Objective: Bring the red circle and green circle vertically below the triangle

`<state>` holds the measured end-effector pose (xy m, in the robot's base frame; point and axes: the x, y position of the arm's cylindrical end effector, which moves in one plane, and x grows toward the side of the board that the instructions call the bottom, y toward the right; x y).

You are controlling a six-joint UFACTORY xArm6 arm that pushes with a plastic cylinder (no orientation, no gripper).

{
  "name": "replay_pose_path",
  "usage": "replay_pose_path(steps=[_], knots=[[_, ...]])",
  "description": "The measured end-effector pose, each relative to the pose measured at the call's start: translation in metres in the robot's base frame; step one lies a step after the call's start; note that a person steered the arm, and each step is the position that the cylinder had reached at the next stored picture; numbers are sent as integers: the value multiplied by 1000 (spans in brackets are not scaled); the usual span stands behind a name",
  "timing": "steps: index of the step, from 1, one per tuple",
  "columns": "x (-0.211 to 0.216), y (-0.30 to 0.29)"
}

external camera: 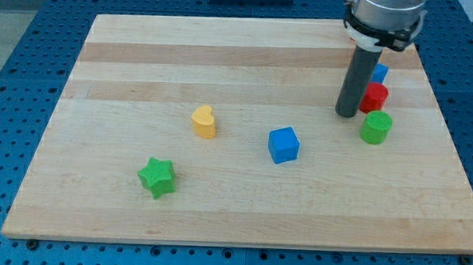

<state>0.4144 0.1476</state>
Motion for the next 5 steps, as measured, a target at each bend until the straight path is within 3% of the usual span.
replay_pose_path(steps=[3,5], knots=[[-13,26],[-1,-1]])
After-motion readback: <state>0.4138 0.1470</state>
